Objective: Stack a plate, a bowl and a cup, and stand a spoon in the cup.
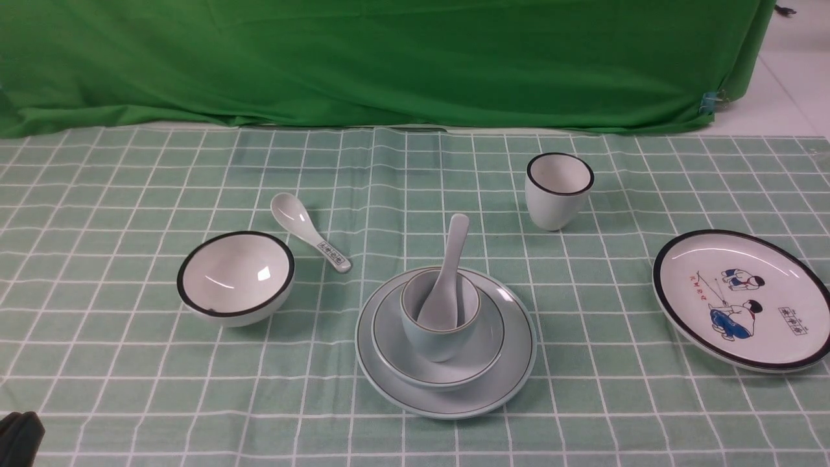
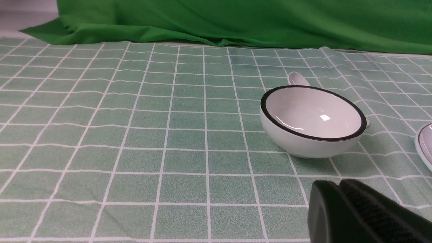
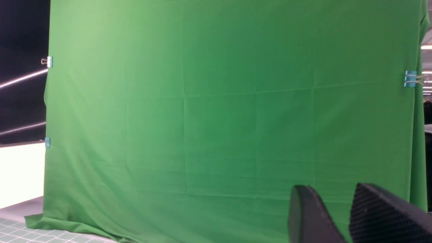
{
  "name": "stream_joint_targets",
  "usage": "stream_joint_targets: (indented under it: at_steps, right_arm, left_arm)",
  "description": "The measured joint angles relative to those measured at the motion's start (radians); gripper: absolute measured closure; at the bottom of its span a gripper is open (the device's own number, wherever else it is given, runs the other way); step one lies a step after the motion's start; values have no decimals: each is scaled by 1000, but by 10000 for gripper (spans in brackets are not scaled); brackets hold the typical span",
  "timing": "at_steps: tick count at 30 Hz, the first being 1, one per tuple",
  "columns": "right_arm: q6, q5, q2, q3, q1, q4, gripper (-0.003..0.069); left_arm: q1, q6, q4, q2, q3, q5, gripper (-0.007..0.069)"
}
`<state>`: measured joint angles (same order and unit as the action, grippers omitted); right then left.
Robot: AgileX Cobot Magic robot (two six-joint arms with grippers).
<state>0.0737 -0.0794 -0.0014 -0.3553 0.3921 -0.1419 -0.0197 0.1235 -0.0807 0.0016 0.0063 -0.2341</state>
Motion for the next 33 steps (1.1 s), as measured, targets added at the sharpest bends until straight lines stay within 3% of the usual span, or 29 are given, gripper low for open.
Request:
stream_joint_targets:
  at_steps: [16, 19, 27, 33]
  right_arm:
    - [-10, -7, 0, 0, 0, 0, 417]
    - [-38, 58, 0, 8, -11, 0, 417]
    - [-210, 326, 2, 217, -260, 0, 417]
    - [-192, 342, 2, 361, -343, -2, 417]
  left_arm:
    - [0, 0, 0, 0, 0, 1, 607]
    - [0, 0, 0, 0, 0, 1, 607]
    - [0, 0, 0, 0, 0, 2, 607]
    - [0, 0, 1, -1, 0, 3, 607]
